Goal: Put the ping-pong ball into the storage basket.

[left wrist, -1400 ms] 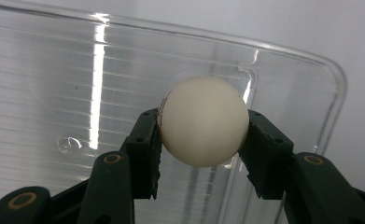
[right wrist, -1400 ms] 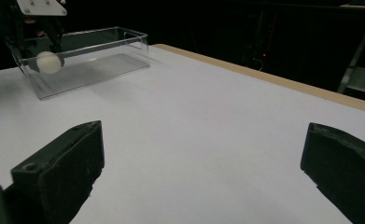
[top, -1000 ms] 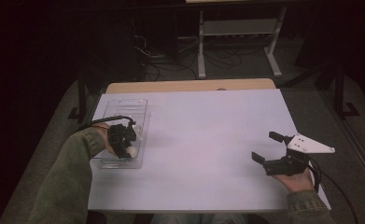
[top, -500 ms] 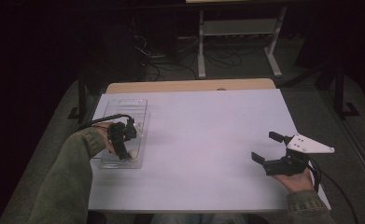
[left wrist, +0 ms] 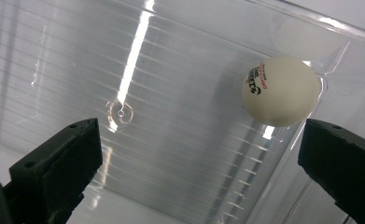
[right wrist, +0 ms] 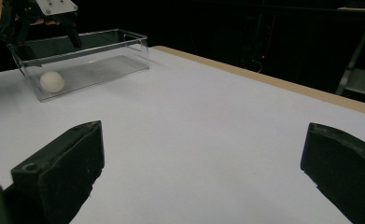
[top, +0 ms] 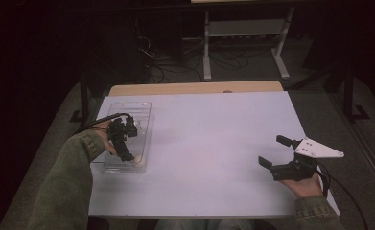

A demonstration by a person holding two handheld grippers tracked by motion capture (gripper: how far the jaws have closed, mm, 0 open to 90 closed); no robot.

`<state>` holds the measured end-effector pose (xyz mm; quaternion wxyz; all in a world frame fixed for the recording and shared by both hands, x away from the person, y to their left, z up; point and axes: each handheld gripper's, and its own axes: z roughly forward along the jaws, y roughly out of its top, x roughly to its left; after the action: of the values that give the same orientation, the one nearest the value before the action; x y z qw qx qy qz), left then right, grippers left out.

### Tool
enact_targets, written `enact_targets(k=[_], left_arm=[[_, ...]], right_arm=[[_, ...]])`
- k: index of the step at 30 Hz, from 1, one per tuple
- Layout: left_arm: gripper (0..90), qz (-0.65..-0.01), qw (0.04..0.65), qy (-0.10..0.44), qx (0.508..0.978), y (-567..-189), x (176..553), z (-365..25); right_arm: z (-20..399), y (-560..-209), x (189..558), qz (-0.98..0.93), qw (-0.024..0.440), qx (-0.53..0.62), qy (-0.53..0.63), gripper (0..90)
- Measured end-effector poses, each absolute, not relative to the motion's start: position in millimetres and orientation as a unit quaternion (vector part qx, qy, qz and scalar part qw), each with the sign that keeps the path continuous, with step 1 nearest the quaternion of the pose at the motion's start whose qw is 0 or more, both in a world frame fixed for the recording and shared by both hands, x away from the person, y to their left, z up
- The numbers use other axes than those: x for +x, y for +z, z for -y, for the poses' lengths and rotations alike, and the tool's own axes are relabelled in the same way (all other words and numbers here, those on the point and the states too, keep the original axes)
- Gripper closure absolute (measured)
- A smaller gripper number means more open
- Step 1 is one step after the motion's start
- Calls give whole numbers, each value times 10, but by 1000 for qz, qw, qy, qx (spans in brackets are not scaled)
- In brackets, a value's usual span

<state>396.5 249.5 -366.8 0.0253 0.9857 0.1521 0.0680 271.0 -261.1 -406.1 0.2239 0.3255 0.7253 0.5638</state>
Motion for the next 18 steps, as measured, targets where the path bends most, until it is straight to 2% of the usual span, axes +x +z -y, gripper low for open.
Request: enact_targets(k=[9, 18], left_arm=[[0, -171, 85, 81, 978, -3463, 3954, -2609], [0, -184, 116, 99, 971, -3343, 3905, -2681]], right_arm=[[2611, -4059, 2704, -725, 224, 325, 564, 0], [2614, -4059, 2704, -725, 225, 325, 564, 0]])
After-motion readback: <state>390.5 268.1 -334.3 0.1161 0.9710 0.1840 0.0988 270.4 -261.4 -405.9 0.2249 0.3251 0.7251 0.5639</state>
